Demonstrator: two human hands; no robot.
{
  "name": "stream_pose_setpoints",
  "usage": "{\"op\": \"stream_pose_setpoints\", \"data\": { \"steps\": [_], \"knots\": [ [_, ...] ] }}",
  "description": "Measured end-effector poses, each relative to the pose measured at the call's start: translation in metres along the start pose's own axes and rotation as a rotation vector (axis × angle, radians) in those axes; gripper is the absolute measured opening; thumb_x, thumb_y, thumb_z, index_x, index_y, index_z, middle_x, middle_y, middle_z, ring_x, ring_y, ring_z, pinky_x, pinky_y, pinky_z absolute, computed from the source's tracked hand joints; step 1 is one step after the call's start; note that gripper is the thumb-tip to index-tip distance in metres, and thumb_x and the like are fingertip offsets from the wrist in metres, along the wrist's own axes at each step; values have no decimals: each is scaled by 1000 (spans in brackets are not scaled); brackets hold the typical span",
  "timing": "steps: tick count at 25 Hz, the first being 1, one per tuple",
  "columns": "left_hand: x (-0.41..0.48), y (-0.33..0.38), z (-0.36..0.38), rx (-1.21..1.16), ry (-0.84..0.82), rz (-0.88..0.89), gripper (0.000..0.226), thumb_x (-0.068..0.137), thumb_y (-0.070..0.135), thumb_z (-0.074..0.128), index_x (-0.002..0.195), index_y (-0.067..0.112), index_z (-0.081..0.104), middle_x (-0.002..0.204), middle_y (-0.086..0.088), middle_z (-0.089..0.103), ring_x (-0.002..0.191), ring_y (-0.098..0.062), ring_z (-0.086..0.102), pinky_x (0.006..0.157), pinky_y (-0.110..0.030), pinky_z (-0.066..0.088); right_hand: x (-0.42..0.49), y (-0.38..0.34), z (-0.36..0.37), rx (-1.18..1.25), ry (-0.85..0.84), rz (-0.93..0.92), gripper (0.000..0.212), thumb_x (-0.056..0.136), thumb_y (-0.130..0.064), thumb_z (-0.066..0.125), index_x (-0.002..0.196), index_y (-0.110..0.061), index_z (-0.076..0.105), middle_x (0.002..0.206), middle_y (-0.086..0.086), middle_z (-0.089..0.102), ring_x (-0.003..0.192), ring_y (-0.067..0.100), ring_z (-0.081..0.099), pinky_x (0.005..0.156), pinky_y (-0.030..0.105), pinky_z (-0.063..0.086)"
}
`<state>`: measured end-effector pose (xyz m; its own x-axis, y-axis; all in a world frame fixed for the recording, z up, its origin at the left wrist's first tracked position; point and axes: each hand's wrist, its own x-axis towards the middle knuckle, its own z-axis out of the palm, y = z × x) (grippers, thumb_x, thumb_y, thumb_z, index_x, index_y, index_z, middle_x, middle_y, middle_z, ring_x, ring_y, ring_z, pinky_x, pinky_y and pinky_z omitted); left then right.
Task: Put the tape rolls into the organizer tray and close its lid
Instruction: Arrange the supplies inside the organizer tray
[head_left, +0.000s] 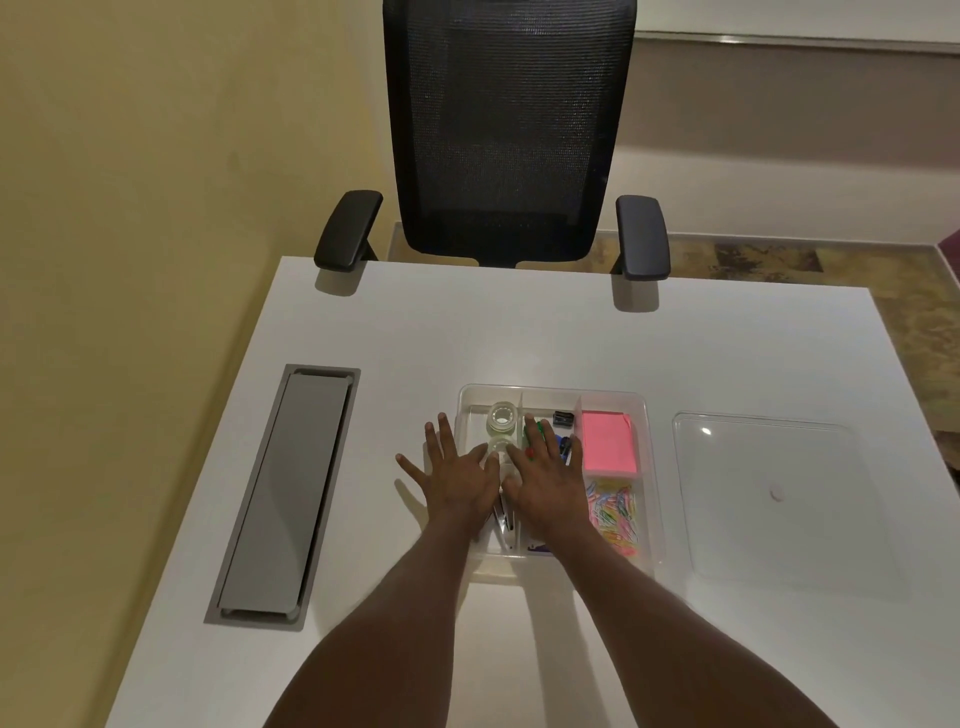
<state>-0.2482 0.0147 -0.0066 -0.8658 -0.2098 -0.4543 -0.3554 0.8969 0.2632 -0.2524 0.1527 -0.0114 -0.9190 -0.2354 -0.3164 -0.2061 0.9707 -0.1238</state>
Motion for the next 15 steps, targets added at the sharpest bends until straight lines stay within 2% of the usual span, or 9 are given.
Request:
{"op": "stream_pose_setpoints", "data": {
  "steps": [4,7,11,15],
  "knots": [
    [-11,1,-1,7,39,38,49,111,47,27,157,38,39,177,-7,-9,164,-26,-15,124,-74,-7,-5,0,-2,54,11,-6,63,103,-47,28,160,-24,19,172,4,-2,159,23,-6,126,51,-5],
    [-29,-3,3,32,62,66,54,112,43,24,164,29,24,177,-7,-7,164,-25,-10,128,-68,-4,-18,-1,0,117,21,-35,67,103,-49,26,162,-20,13,171,3,0,159,22,-3,128,48,-2],
    [-56,-12,10,74,75,84,62,111,49,22,168,26,11,177,-8,-8,164,-26,-9,129,-66,-5,-44,-2,0,95,52,-81,70,105,-56,18,162,-15,15,171,6,8,159,24,3,129,48,4],
    [-82,-23,15,139,76,139,68,108,57,24,167,32,3,177,-6,-10,164,-27,-11,127,-65,-8,-75,-6,3,48,89,-130,60,109,-43,27,160,-11,20,170,12,14,158,28,6,128,50,11]
  ]
}}
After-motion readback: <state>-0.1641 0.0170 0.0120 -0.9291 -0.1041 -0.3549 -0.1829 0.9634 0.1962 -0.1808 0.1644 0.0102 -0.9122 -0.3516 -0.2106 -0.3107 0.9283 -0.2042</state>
